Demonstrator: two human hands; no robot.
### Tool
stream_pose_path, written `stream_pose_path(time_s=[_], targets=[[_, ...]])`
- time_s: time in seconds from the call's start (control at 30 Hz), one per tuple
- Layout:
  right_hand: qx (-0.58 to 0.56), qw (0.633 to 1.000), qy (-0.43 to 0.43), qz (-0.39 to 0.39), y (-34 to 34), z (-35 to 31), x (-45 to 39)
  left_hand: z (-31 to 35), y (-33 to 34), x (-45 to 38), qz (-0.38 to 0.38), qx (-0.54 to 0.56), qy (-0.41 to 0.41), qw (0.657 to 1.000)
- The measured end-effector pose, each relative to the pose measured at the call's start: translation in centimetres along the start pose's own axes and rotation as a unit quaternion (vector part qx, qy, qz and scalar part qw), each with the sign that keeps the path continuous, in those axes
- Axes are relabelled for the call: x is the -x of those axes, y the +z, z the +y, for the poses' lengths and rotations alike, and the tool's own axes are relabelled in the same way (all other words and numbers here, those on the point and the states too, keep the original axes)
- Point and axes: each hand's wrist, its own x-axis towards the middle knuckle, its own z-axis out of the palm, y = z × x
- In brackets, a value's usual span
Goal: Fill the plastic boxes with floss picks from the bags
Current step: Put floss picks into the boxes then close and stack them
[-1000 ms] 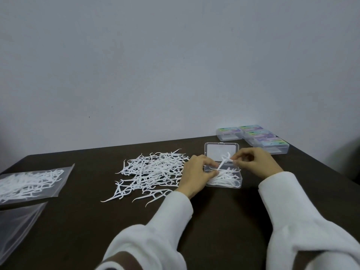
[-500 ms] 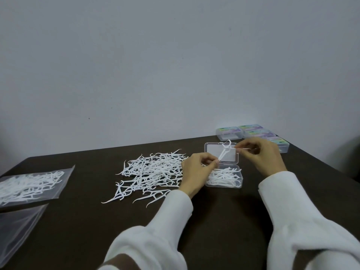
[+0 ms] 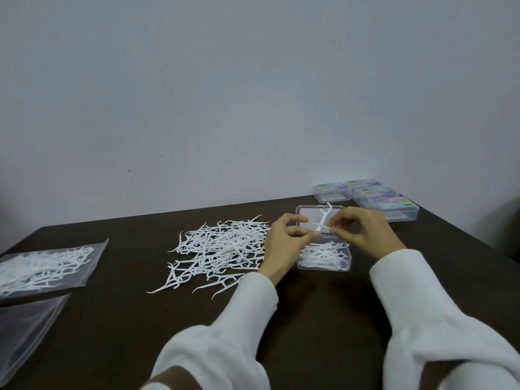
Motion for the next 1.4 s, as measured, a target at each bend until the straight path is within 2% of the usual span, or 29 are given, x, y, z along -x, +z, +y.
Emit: stream_pose_path(time_s=[0.17,0.33,0.6,0.7,0.87,1.03,1.2,1.27,1.4], targets=[[-0.077,0.995,0.039,-0.047,0.5,-0.7,-0.1,-0.1,-0.2,-0.1,-0.006,0.014,0.012,1.000],[-0.199,0.978,0.050,-0.048,0.6,-1.5,0.0,0.0,-0.3,-0.1,-0.034,0.004,0.019,0.999],[-0.172,0.981,0.047,-0.078,0.6,-1.3,0.0,0.2,-0.5,0.0,-0.076,0.006,0.034,0.997],[-0.168,0.982,0.058,-0.067,0.5,-1.3,0.0,0.5,-0.8,-0.1,-0.097,0.006,0.032,0.995],[-0.133,0.986,0.056,-0.088,0.4,-1.3,-0.1,0.1,-0.7,-0.6,-0.028,-0.050,0.037,0.998],[-0.124,0.984,0.039,-0.119,0.3,-1.6,0.0,0.4,-1.1,-0.6,0.012,0.005,0.033,0.999],[-0.108,0.988,0.041,-0.105,0.3,-1.1,-0.1,0.5,-1.9,-0.9,0.131,0.065,0.034,0.989],[-0.080,0.992,0.048,-0.091,0.4,-0.8,-0.1,0.4,-2.2,-1.0,0.138,0.072,0.035,0.987],[-0.059,0.989,0.038,-0.132,0.6,-0.7,-0.1,0.3,-1.6,-0.5,0.117,0.044,0.055,0.991]])
